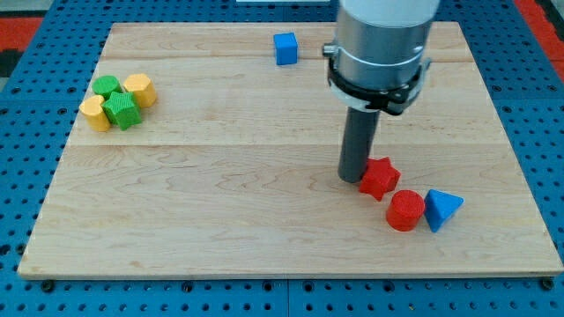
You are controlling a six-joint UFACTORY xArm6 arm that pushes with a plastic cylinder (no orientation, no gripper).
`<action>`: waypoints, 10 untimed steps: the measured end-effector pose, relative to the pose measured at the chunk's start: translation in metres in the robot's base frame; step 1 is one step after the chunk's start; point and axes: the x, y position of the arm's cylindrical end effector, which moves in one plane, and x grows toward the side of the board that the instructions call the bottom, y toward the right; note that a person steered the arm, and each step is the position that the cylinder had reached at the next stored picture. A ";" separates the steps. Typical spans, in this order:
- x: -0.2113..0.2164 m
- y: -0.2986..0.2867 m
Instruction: Push the blue cube closer to group of blocks
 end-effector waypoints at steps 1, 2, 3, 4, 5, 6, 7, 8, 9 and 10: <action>-0.003 -0.001; -0.001 0.026; -0.022 -0.005; -0.094 -0.093; -0.194 -0.108; -0.267 -0.093; -0.264 -0.052; -0.300 -0.094; -0.290 -0.012; -0.213 0.057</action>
